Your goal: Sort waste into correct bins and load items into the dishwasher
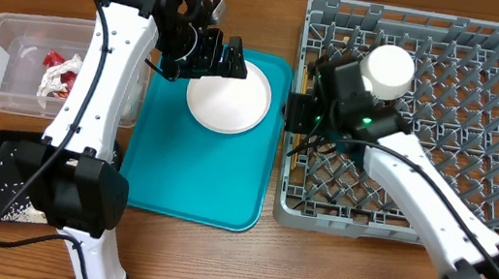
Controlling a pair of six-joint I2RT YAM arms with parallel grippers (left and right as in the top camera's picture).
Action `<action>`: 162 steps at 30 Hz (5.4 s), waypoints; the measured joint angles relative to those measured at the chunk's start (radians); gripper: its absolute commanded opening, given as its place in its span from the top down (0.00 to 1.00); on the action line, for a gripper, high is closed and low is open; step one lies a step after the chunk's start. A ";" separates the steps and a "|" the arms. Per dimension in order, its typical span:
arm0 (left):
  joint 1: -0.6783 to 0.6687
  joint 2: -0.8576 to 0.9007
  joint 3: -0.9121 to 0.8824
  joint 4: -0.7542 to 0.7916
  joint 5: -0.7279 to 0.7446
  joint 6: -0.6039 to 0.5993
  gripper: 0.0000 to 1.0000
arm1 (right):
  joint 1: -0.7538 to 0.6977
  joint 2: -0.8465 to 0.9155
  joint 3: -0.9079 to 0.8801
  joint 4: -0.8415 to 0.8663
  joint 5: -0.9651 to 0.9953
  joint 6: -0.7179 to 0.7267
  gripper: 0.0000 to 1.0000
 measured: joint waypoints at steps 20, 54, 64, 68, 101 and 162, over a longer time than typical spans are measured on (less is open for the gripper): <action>0.000 0.000 0.000 0.001 0.000 0.000 0.00 | 0.082 -0.068 0.023 -0.151 -0.296 -0.002 0.13; 0.014 0.000 -0.058 0.091 -0.233 -0.032 0.00 | 0.380 0.096 -0.149 0.093 0.187 0.411 0.86; 0.014 0.000 -0.246 0.235 -0.277 -0.040 0.00 | 0.380 0.096 -0.149 0.058 0.182 0.418 0.90; 0.014 0.000 -0.280 0.259 -0.291 -0.046 0.00 | 0.380 0.096 -0.149 0.030 0.175 0.451 0.84; 0.014 0.000 -0.547 0.575 -0.360 -0.092 0.00 | 0.380 0.120 -0.151 0.113 0.169 0.500 0.84; 0.013 -0.292 -0.328 0.143 -0.478 -0.141 0.96 | -0.013 -0.200 -0.014 -0.076 -0.091 0.284 0.67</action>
